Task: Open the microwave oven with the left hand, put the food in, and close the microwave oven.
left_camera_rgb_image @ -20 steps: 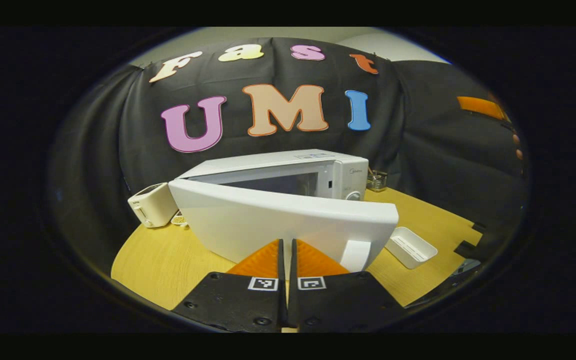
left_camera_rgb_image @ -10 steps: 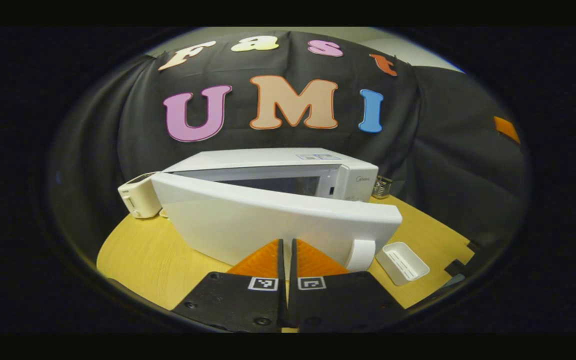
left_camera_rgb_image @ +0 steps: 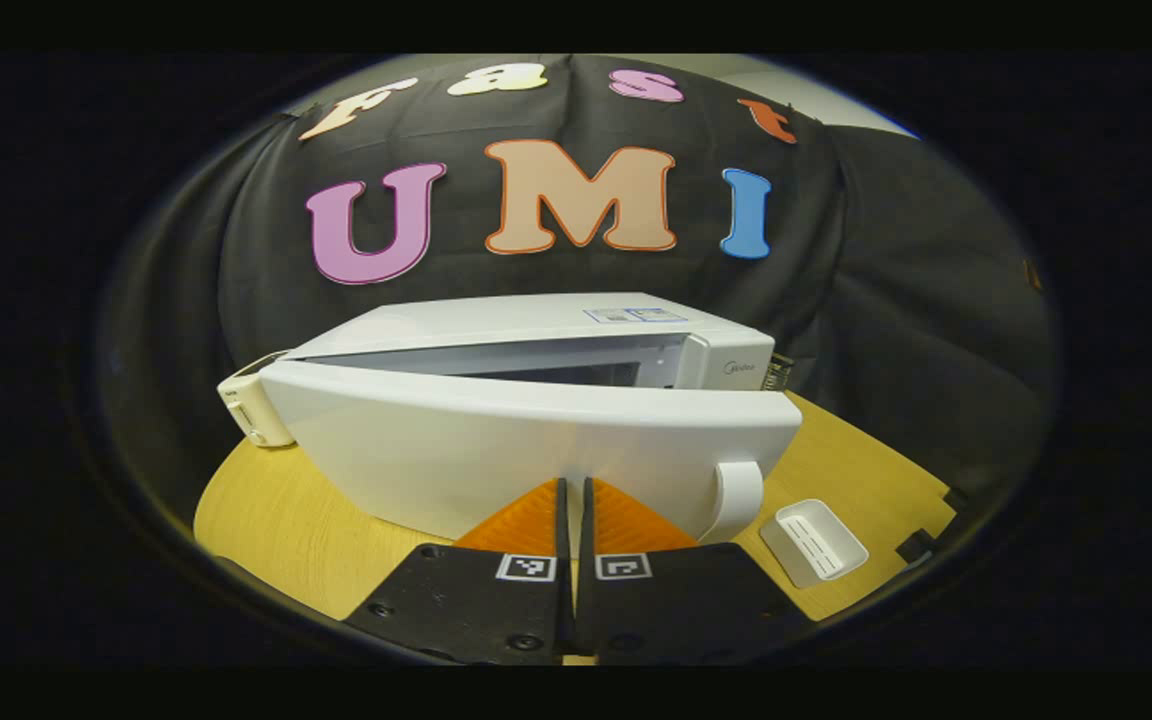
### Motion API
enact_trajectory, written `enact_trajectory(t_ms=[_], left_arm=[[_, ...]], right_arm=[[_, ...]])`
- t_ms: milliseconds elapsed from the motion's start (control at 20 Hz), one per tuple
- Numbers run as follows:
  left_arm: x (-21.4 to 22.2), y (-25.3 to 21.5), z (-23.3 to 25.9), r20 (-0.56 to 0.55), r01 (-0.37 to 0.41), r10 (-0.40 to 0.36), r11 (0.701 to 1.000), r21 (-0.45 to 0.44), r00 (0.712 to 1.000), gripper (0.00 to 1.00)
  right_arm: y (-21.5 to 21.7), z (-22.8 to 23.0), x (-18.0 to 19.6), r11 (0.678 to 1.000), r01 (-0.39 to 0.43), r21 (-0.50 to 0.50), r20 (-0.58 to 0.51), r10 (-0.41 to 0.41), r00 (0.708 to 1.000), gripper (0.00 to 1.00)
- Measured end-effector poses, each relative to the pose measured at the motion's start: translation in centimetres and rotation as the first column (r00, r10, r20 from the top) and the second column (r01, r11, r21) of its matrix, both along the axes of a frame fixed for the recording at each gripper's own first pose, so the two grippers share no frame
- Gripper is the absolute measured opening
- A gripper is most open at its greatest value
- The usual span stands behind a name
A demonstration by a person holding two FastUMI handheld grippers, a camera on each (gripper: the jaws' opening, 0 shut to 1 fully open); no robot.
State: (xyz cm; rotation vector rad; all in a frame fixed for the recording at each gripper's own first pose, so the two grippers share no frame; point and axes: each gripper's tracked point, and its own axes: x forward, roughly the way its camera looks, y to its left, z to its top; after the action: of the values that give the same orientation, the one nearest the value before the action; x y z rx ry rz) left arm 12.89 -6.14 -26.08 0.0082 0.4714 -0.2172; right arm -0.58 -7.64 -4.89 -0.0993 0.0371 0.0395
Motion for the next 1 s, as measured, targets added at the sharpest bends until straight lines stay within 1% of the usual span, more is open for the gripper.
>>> enact_trajectory(t_ms=[200, 450, 750, 900, 950, 1000], left_arm=[[2.0, -0.5, 0.1, 0.001, -0.005, 0.005, 1.0, -0.019, 1.0, 0.0], [4.3, -0.8, 1.4, 0.04, -0.008, 0.01, 1.0, -0.027, 0.999, 0.0], [6.2, -1.2, 1.1, 0.026, -0.024, 0.025, 0.999, -0.048, 0.999, 0.0], [7.1, -1.4, 1.5, 0.027, -0.034, 0.036, 0.998, -0.061, 0.999, 0.0], [7.1, -1.3, 1.4, 0.018, -0.043, 0.044, 0.996, -0.072, 0.999, 0.0], [7.1, -1.3, 1.5, 0.011, -0.057, 0.058, 0.993, -0.106, 0.998, 0.0]], right_arm=[[0.9, -1.1, -0.2, 1.0, -0.019, 0.01, -0.026, 0.019, 0.999, 0.96], [1.8, -0.3, -0.3, 0.999, -0.037, 0.035, -0.004, 0.037, 0.999, 0.96], [0.2, -0.8, 0.6, 1.0, -0.001, 0.027, -0.006, 0.001, 1.0, 0.96], [-0.8, -0.6, 1.0, 0.999, 0.025, 0.043, -0.002, -0.025, 1.0, 0.96], [-0.9, -0.6, 1.1, 0.999, 0.029, 0.045, -0.001, -0.029, 1.0, 0.96], [-1.1, -0.8, 1.3, 0.999, 0.034, 0.042, -0.001, -0.034, 0.999, 0.96]])
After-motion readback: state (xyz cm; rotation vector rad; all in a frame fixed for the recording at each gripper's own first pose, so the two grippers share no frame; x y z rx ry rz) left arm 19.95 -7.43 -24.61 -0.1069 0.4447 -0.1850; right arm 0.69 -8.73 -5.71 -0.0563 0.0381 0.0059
